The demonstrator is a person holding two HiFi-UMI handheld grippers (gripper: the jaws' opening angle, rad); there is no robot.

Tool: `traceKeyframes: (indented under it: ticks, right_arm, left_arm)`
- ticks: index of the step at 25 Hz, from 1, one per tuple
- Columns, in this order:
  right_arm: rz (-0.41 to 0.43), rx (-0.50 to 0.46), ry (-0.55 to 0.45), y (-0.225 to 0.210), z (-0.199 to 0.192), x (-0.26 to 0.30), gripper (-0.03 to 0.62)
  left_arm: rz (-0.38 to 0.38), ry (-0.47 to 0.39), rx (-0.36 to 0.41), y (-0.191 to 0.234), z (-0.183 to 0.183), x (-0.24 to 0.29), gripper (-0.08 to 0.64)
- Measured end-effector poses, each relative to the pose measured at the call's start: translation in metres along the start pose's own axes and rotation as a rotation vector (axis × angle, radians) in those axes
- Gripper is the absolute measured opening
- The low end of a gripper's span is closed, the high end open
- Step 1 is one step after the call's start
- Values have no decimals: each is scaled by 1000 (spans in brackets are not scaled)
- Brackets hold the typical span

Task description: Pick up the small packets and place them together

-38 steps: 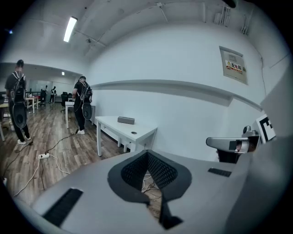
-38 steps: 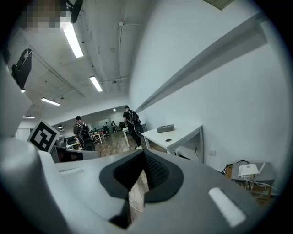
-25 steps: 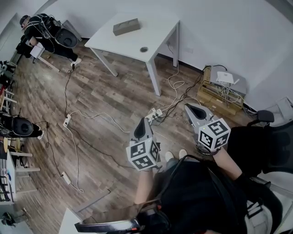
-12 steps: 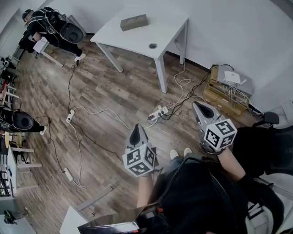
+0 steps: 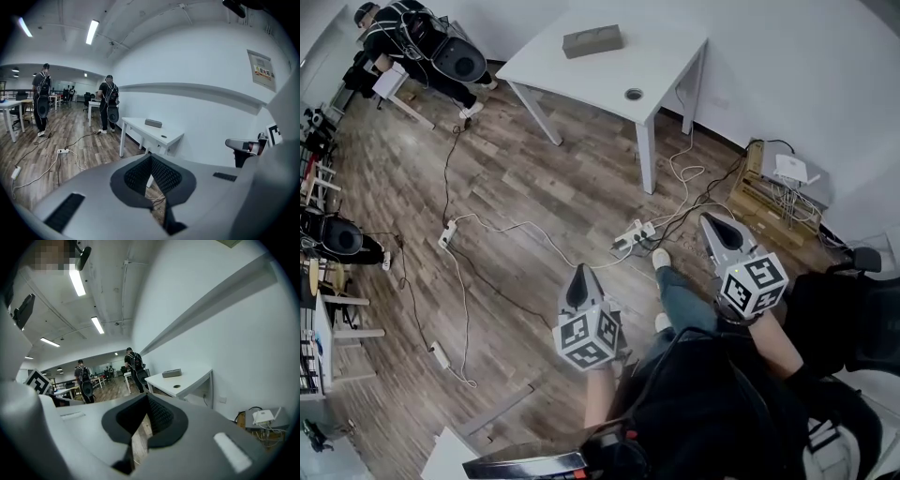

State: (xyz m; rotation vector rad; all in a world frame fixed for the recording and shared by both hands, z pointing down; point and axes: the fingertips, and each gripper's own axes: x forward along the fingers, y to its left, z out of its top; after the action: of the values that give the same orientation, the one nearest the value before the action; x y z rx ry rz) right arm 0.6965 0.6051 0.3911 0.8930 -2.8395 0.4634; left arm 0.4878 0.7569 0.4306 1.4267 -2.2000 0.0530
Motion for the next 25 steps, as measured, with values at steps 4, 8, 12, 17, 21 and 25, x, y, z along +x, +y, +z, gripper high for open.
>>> traceKeyframes:
  ticks: [4,8,12,17,21,25]
  right_arm:
    - [39,-12,-15,-10,14,56,-5]
    - [76,-8,12,-30,27,124,-5]
    - [97,-26,18,-51,53,185,-5]
    - [131,-48,8,-68,84,236,-5]
    - [158,-55,10,-72,94,262,-5]
    - [183,-67,15,-68,97,283,-5]
  left_arm:
    - [30,-10,-10,17,20,38,-3]
    - [49,-14,-7,32,49,86,-3]
    - [55,-15,-10,41,84,138,-3]
    - [79,-35,-2,51,122,182,-3]
    - [96,-60,-42,56,138,199,-3]
    - [99,-77,-87,61,150,219,-3]
